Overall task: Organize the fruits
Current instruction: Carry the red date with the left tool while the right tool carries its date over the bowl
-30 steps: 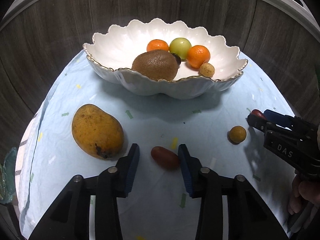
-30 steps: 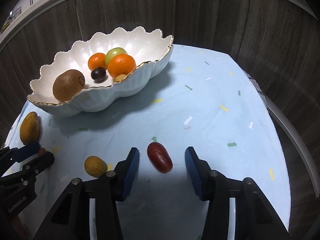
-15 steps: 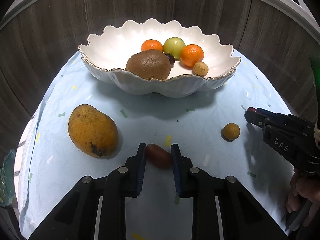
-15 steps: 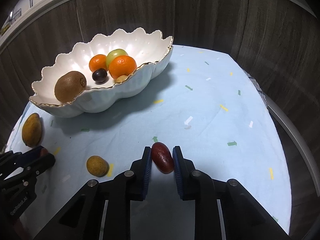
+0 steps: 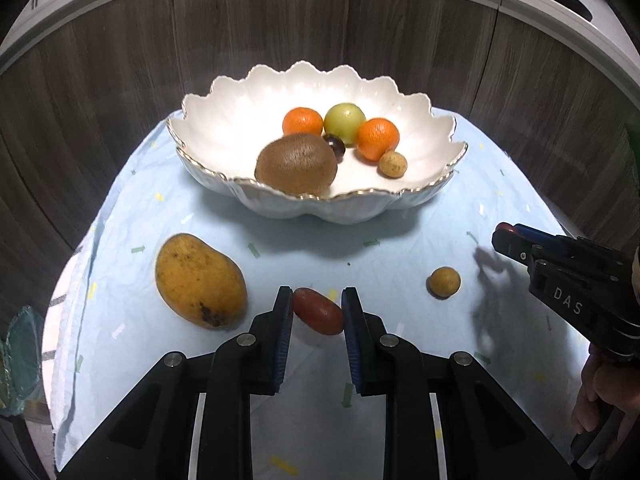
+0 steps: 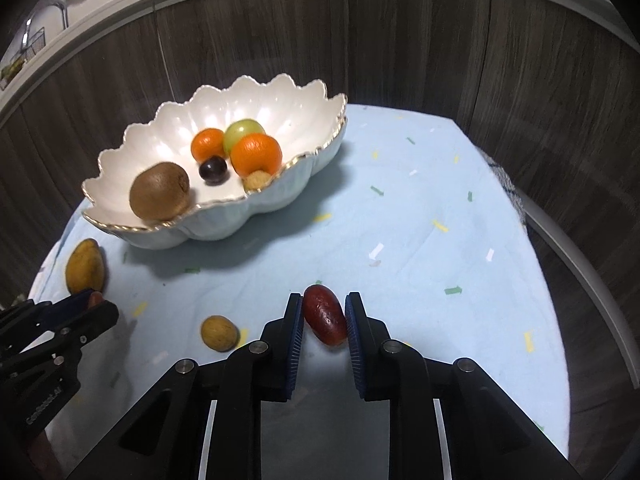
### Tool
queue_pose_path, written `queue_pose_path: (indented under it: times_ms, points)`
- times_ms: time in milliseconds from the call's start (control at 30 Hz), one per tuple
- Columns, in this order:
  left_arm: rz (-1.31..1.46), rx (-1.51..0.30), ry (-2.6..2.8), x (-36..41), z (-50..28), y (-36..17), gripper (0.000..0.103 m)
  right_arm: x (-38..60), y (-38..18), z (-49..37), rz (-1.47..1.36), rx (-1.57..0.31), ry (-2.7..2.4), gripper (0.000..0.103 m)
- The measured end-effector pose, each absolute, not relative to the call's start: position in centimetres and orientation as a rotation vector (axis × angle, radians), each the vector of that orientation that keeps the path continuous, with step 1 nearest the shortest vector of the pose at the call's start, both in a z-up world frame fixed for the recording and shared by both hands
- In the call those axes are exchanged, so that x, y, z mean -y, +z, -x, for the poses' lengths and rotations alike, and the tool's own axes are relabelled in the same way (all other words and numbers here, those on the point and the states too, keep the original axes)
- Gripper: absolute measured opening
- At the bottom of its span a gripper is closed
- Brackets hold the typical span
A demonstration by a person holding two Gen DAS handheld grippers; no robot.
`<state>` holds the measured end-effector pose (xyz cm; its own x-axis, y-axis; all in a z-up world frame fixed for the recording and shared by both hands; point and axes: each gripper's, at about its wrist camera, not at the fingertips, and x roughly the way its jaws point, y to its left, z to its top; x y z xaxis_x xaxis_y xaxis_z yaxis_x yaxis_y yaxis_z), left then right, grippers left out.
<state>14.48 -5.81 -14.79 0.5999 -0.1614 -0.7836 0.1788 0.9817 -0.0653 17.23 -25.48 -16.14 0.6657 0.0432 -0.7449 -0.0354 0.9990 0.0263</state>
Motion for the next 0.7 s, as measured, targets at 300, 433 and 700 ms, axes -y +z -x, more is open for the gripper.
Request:
queue_pose_path:
  times_ms: [300,433,700]
  points:
    - [-0.002,-0.837,-0.193,5.1,-14.1,-12.2,0.025,24.8,-13.1,-16.4,0.004,-0.784,0.053,0.023]
    - [0.008,-0.819,-0.184,4.5,-14.3,-11.4,0.025,24.0,-11.7,-16.6,0.013,-0.757,0.063,0.023]
    - [0.032,-0.789,-0.153,2.7,-16.0,-10.0,0.025,22.2,-9.9,-17.9,0.024,-0.717,0.089,0.023]
